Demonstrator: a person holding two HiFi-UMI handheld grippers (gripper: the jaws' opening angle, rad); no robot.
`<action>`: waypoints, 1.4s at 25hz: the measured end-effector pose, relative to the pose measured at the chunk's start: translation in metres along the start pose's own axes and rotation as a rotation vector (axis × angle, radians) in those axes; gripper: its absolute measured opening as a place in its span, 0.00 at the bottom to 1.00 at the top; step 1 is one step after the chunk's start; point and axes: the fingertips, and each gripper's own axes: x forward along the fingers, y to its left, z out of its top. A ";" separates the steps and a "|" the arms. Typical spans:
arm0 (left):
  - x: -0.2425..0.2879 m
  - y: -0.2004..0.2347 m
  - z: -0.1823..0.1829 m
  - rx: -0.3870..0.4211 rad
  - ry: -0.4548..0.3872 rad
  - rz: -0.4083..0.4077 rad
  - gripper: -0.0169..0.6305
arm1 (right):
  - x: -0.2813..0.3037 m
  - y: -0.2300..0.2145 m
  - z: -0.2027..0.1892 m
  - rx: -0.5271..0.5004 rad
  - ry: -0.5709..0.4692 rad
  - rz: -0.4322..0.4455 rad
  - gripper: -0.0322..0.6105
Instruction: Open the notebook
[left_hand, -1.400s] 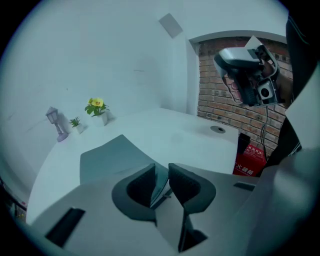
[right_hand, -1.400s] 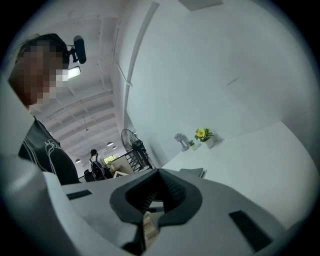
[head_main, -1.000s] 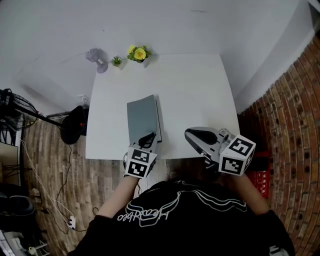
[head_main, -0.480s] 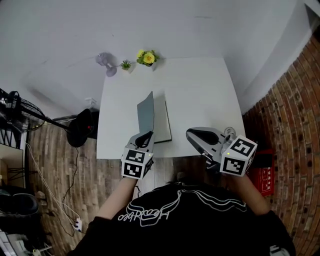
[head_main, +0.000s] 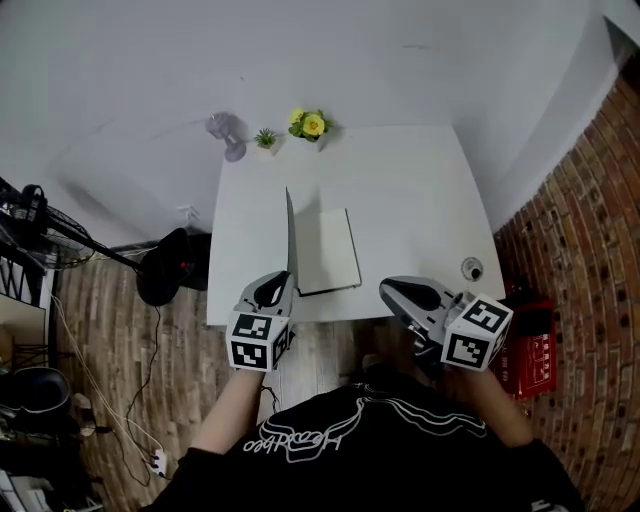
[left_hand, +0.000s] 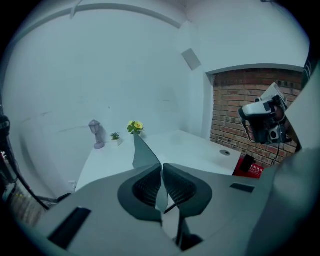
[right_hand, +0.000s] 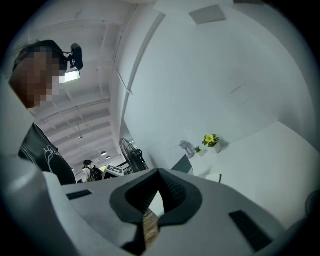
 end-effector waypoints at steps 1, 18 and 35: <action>-0.003 0.005 -0.002 -0.008 -0.009 0.006 0.09 | 0.001 0.001 -0.003 0.002 -0.002 -0.005 0.05; -0.028 0.084 -0.065 -0.226 0.033 0.092 0.09 | 0.016 0.017 -0.027 -0.001 -0.010 -0.051 0.05; -0.017 0.117 -0.134 -0.308 0.169 0.158 0.20 | 0.020 0.020 -0.030 0.003 -0.001 -0.060 0.05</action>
